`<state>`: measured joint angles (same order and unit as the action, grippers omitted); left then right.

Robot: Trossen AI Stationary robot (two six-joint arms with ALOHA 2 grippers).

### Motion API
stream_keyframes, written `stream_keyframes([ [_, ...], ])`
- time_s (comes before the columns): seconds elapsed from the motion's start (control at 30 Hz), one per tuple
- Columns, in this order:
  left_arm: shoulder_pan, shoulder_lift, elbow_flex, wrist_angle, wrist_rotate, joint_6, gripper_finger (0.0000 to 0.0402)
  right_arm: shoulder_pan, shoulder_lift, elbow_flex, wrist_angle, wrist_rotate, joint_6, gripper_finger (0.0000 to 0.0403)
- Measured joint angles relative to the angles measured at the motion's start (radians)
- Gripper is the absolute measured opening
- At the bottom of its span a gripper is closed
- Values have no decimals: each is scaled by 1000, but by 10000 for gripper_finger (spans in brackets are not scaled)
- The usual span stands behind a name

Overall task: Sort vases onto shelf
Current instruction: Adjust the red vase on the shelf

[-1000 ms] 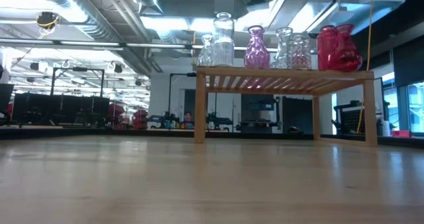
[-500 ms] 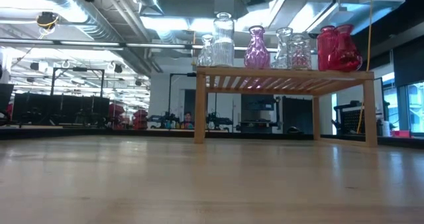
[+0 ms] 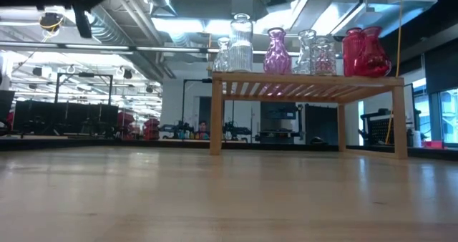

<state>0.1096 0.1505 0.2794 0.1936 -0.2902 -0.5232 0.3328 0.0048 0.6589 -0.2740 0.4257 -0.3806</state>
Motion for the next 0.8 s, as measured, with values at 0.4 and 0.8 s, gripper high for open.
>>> stream_keyframes([
  [0.4,-49,-19,-272,245,41,-150,0,0,4,-258,74,-106,271,0],
  [0.8,-61,-19,-272,241,20,-205,0,0,3,-397,154,211,325,0],
])
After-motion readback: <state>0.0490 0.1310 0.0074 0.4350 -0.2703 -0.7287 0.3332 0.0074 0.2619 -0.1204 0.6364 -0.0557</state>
